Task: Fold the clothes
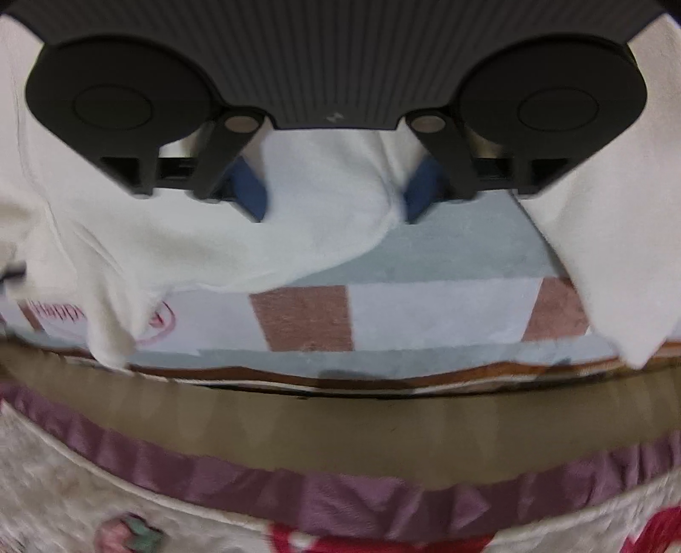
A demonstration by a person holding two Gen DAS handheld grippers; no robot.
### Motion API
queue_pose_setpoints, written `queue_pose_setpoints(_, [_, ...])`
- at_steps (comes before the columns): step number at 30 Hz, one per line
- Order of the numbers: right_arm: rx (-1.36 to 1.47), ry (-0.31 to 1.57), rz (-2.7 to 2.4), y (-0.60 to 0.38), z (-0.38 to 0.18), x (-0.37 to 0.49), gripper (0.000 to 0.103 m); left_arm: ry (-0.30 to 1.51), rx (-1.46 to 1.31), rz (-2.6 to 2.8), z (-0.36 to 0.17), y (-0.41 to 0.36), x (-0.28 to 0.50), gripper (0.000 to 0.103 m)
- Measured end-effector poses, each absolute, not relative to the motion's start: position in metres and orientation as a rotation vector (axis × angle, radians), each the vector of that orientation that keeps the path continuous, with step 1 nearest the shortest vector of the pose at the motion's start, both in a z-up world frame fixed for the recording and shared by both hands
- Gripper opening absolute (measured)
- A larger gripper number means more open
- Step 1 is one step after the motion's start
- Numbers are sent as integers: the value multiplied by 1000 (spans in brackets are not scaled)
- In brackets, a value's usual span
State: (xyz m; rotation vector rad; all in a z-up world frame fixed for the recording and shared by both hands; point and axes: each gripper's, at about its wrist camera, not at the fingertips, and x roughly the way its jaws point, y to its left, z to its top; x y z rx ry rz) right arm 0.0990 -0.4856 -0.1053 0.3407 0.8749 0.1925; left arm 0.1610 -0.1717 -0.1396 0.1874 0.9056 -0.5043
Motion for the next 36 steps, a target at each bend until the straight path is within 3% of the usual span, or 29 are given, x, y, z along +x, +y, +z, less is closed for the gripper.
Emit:
queue_pose_setpoints(8, [-15,604,105,-462,-12,144,8,686,247,-382,-67,-192,159,9])
queue_pose_setpoints(12, [-117,652,78,-452,-35,174,14,803,260,-285,-98,-200,181,10])
queue_pose_setpoints(15, [7,723,28,-469,-62,173,26,844,197,-245,-115,-192,180,21])
queue_pose_setpoints(16, [82,719,5,-481,-66,164,39,856,175,-233,-120,-189,180,21])
queue_pose_setpoints(18, [216,710,-37,-506,-69,138,46,880,132,-207,-130,-183,179,24])
queue_pose_setpoints(21, [324,707,-99,-553,-68,78,47,867,164,-228,-119,-188,166,27])
queue_pose_setpoints(26, [395,746,-322,-639,-65,-28,51,836,188,-398,-90,-238,141,40])
queue_pose_setpoints(36, [770,700,-651,-776,-104,-182,60,832,110,-643,-75,-400,120,41])
